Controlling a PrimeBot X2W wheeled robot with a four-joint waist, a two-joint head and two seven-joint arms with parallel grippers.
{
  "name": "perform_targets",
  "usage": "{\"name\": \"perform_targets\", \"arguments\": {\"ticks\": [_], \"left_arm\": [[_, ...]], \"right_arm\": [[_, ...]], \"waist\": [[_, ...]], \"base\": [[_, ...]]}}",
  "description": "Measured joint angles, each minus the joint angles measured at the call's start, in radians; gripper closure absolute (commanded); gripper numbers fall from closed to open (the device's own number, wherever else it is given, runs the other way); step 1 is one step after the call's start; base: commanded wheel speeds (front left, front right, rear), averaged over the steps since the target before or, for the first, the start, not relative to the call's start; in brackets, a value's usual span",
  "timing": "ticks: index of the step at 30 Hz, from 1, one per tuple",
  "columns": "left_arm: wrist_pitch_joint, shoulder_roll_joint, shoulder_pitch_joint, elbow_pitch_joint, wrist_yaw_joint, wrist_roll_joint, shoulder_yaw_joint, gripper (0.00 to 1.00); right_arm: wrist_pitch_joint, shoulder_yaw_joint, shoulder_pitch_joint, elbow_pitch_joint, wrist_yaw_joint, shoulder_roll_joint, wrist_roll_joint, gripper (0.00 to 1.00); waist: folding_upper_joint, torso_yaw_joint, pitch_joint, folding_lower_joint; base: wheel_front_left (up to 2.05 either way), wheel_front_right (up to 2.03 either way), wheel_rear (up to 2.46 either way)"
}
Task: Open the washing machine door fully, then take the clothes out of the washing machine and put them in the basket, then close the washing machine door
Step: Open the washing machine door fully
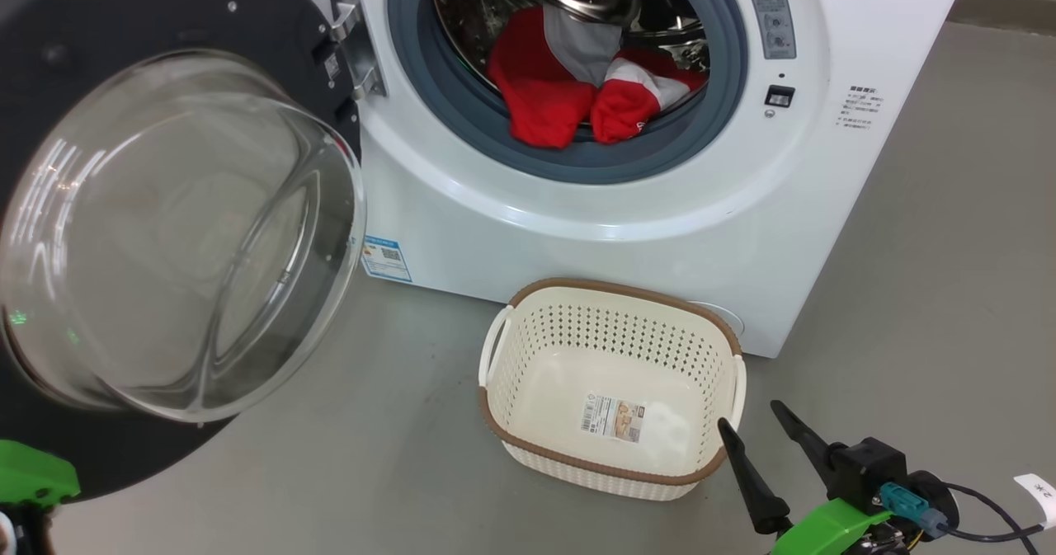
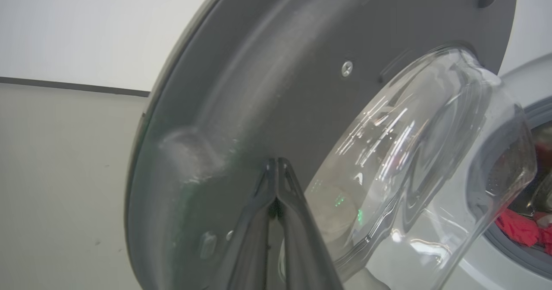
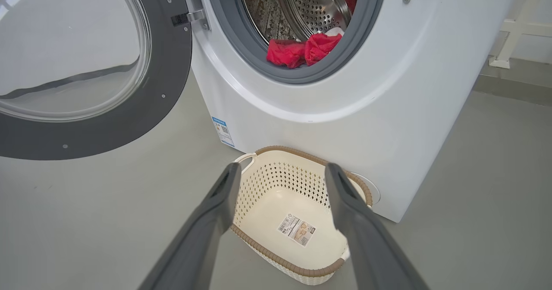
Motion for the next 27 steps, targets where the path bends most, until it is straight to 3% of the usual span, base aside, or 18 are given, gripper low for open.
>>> {"name": "perform_targets", "arguments": {"ticks": [9,16,17,19,20,21,22,27], "left_arm": [[-0.013,0.013,-0.046,0.106,-0.025,-0.002,-0.002,1.00],[-0.025,0.013,-0.053,0.113,-0.023,0.002,-0.014,1.00],[-0.025,0.013,-0.052,0.106,-0.023,0.002,-0.016,0.89],[-0.033,0.013,-0.050,0.080,-0.023,0.012,-0.025,0.46],[-0.033,0.013,-0.048,0.062,-0.021,0.016,-0.029,0.46],[-0.033,0.013,-0.043,0.045,-0.015,0.021,-0.035,0.09],[-0.033,0.012,-0.034,0.025,-0.013,0.023,-0.039,0.00],[-0.020,0.006,0.028,-0.094,0.023,0.046,-0.062,0.00]], "right_arm": [[0.000,0.005,-0.007,0.000,0.000,-0.008,0.000,0.00],[0.000,0.007,-0.007,0.002,0.000,-0.007,0.000,0.00],[0.000,0.006,-0.007,0.002,0.000,-0.006,0.000,0.00],[0.000,0.004,-0.007,0.002,0.000,-0.003,0.000,0.00],[0.000,0.002,-0.006,0.000,0.000,-0.002,0.000,0.00],[0.000,-0.001,-0.006,-0.002,0.000,0.000,0.000,0.00],[0.000,-0.004,-0.006,-0.003,0.000,0.001,0.000,0.00],[0.000,-0.019,-0.002,-0.021,0.000,0.011,0.000,0.00]], "waist": [[0.0000,-0.011,0.004,0.0001],[0.0000,-0.017,-0.011,0.0000],[0.0000,-0.019,-0.014,0.0000],[0.0000,-0.021,-0.023,0.0000],[0.0000,-0.023,-0.028,0.0001],[0.0000,-0.025,-0.033,0.0000],[0.0000,-0.027,-0.038,0.0000],[0.0000,-0.050,-0.060,0.0001]], "base": [[0.00,0.00,0.00],[0.00,0.00,0.00],[0.00,0.00,0.00],[0.00,0.00,0.00],[0.00,0.00,0.00],[0.00,0.00,0.00],[0.00,0.00,0.00],[0.00,0.00,0.00]]}}
